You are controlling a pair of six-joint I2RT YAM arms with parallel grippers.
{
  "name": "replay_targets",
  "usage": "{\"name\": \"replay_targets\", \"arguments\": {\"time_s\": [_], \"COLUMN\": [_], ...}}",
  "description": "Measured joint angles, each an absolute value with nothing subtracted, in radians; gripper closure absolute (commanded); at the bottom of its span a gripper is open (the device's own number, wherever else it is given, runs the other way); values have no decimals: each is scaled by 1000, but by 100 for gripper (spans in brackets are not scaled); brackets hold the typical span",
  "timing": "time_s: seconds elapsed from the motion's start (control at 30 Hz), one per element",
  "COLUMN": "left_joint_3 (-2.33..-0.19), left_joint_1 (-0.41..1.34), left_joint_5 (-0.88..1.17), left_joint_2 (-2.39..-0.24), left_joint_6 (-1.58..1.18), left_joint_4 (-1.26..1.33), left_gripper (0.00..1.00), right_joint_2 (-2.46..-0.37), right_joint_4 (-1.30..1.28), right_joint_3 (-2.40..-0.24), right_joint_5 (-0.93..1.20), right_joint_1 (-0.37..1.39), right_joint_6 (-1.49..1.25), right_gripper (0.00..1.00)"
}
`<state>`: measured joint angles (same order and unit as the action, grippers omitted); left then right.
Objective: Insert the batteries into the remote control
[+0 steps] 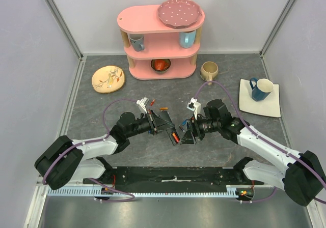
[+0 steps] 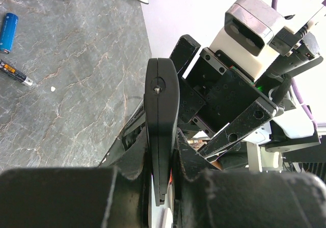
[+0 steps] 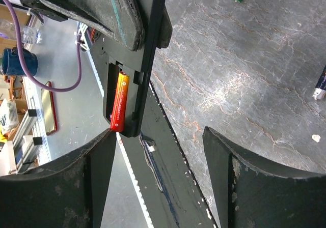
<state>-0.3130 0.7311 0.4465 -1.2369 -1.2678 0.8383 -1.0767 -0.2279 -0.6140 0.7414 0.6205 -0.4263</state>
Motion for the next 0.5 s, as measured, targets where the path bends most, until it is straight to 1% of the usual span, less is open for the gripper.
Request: {"name": "replay_targets", "arguments": {"time_s": [0.5], "left_joint_3": [-313], "left_joint_1": [731], "left_joint_5": [456], "left_joint_2": [-1237], "left_joint_6": [-1269], "left_joint_4": [835], "left_gripper": [98], "right_joint_2": [-1076], "right_joint_4": [-246], "right_joint_3": [-634], "right_joint_5": [770], "right_joint_1": [617], "right_joint_6": [-418], "right_gripper": [21]}}
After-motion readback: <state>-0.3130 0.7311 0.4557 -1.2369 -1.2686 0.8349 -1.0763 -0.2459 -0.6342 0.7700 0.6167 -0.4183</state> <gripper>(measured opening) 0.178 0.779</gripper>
